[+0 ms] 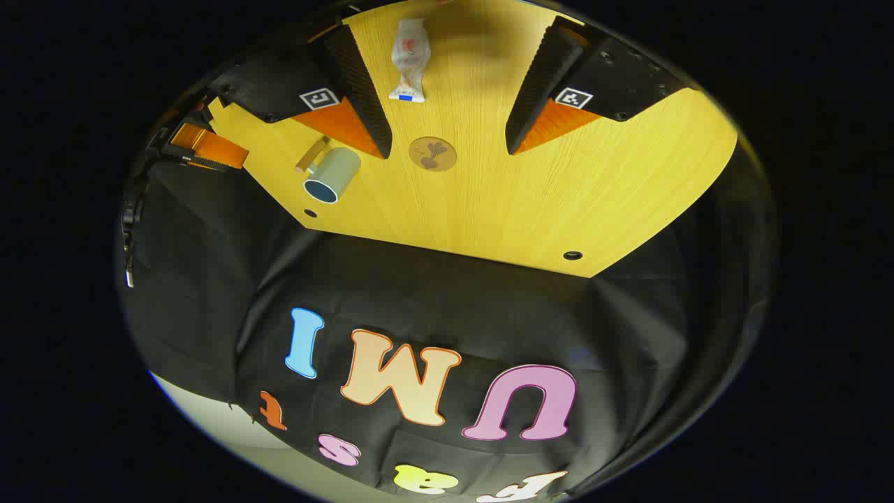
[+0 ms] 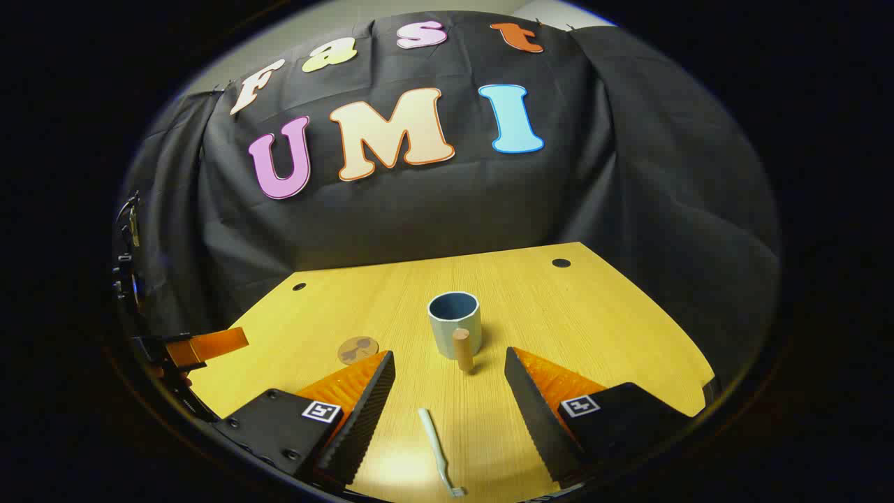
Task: Put the toothbrush and toothpaste on the desktop into the cup, then pick up the cup and place it on the coaster on the desktop.
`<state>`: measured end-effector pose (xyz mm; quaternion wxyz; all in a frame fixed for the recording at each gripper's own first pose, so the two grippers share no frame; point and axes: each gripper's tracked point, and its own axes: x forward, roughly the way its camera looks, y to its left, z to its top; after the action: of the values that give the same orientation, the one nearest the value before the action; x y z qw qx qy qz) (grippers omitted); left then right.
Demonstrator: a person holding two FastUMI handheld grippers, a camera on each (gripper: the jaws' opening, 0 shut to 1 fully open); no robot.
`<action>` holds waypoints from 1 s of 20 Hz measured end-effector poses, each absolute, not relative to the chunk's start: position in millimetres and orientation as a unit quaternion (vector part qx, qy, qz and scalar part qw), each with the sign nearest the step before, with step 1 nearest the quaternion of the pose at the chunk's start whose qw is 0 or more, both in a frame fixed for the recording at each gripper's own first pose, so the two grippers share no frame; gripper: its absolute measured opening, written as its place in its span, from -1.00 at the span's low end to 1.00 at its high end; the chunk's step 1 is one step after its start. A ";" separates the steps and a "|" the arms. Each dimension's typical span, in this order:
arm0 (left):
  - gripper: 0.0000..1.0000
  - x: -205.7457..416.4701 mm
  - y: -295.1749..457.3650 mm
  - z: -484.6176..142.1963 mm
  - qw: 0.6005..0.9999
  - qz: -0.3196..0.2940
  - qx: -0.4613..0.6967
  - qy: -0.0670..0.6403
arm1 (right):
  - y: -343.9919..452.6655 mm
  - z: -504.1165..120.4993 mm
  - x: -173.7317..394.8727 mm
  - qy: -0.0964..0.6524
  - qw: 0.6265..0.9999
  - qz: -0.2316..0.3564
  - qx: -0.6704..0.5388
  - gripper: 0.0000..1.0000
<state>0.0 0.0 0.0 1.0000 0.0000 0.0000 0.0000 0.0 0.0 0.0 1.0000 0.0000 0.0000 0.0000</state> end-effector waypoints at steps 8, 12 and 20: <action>0.91 1.9 -4.2 -12.4 1.000 0.002 -0.008 0.014 | -4.2 -10.7 7.7 0.027 1.000 0.011 -0.009 0.97; 0.91 4.0 -5.5 -19.3 0.999 0.002 -0.019 0.027 | -1.2 -21.8 12.3 0.049 0.998 0.018 -0.024 0.97; 0.91 0.3 7.8 -39.6 0.998 0.017 -0.023 0.054 | 10.8 -44.4 29.4 0.119 0.992 0.036 -0.037 0.96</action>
<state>0.3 7.8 -39.6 0.9981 -0.0230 0.0543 0.0173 29.4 10.8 -44.4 0.9915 -0.0371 0.1192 0.0358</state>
